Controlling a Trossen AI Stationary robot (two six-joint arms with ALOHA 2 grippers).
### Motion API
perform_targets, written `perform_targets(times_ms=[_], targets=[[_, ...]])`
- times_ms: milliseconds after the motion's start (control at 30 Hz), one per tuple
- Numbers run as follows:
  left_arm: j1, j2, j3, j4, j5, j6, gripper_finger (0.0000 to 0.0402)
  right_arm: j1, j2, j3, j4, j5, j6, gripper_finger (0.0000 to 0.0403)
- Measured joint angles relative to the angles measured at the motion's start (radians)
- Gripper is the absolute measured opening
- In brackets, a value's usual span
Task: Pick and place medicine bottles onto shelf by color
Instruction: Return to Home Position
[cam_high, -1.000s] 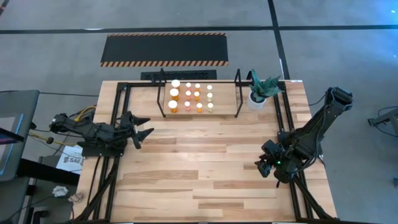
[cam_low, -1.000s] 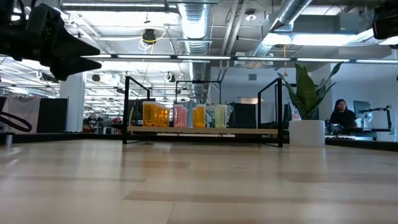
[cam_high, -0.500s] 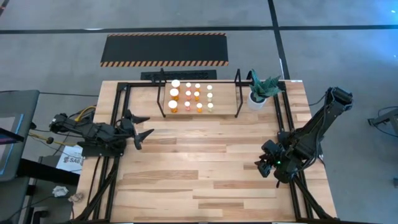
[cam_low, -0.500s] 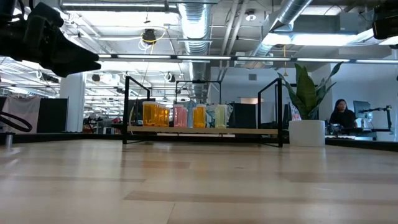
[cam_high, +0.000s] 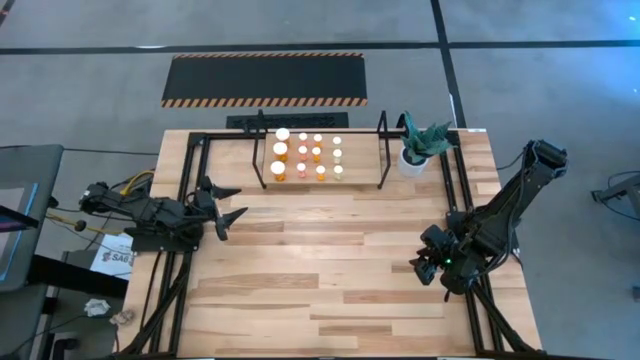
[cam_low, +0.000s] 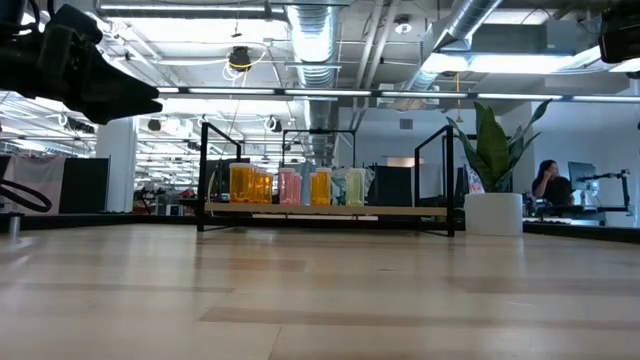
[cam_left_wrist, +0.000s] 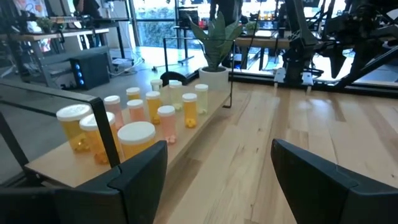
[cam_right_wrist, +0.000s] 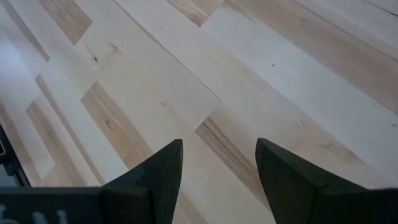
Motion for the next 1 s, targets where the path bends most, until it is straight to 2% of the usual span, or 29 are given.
perform_targets(times_ms=[533, 733, 800, 900, 1000], targets=[[0.000, 0.000, 0.000, -0.002, 0.000, 0.000, 0.0273, -0.007, -0.012, 0.000, 0.000, 0.000, 0.000, 0.0225], [0.000, 0.000, 0.000, -0.002, 0.000, 0.000, 0.0273, -0.032, -0.104, 0.000, 0.003, 0.005, 0.000, 0.0225], [0.000, 0.000, 0.000, -0.003, 0.000, -0.001, 0.0273, -0.048, -0.144, 0.000, 0.022, 0.066, -0.021, 0.0225], [0.000, 0.000, 0.000, -0.003, 0.000, 0.000, 0.0273, -0.079, -0.212, -0.018, 0.163, 0.234, -0.264, 0.0225], [0.000, 0.000, 0.000, -0.002, 0.000, 0.000, 0.0273, -0.117, -0.281, -0.078, 0.494, 0.293, -0.700, 0.0225]])
